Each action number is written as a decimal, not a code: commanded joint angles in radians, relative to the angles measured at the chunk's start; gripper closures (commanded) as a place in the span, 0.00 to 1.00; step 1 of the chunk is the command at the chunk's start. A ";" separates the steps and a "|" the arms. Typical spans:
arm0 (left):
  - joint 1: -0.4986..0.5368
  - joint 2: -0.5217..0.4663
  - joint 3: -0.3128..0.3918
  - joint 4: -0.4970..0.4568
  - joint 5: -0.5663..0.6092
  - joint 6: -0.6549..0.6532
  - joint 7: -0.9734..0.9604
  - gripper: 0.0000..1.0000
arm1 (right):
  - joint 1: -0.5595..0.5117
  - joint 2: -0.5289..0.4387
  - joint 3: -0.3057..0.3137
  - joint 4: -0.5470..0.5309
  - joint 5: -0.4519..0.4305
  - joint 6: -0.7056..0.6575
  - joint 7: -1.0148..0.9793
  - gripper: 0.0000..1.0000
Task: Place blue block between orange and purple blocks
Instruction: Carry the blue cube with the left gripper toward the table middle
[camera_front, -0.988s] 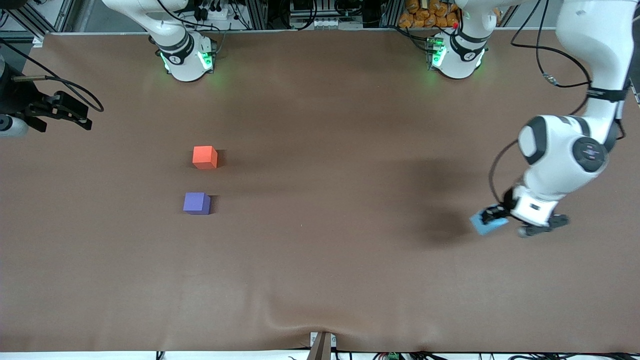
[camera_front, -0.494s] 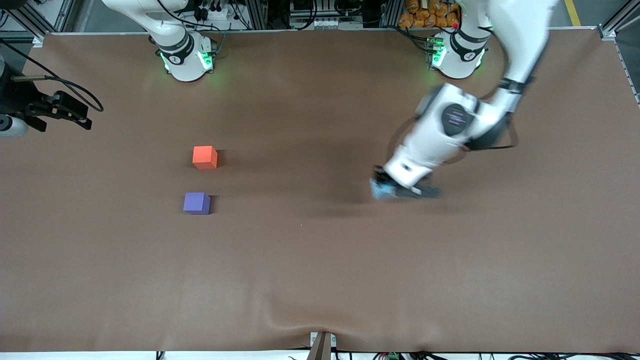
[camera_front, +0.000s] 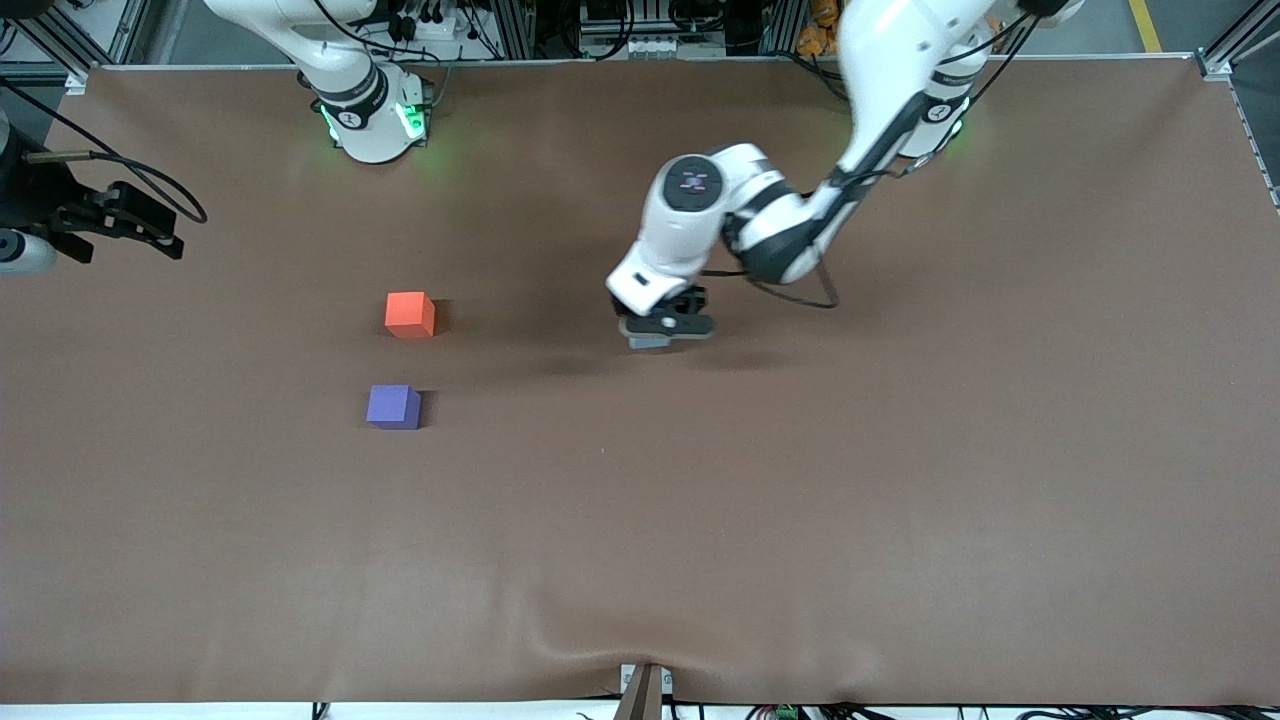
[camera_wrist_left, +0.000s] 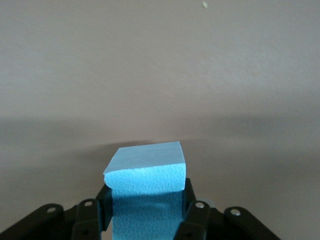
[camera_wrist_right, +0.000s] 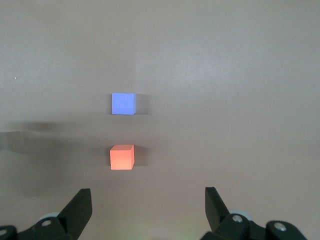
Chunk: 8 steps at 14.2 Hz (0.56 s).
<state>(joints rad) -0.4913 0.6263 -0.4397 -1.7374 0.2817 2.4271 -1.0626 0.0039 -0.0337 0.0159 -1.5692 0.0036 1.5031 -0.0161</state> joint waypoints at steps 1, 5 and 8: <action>-0.151 0.098 0.105 0.162 0.040 -0.065 -0.050 0.28 | -0.022 -0.028 0.015 -0.025 0.018 0.002 -0.010 0.00; -0.237 0.043 0.214 0.167 0.042 -0.136 -0.040 0.00 | -0.022 -0.026 0.015 -0.025 0.018 0.000 -0.010 0.00; -0.189 -0.091 0.213 0.167 0.027 -0.282 0.015 0.00 | -0.025 -0.011 0.015 -0.020 0.018 0.002 -0.012 0.00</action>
<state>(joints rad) -0.7175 0.6525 -0.2270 -1.5505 0.2988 2.2452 -1.0827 0.0039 -0.0335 0.0161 -1.5700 0.0037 1.5026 -0.0161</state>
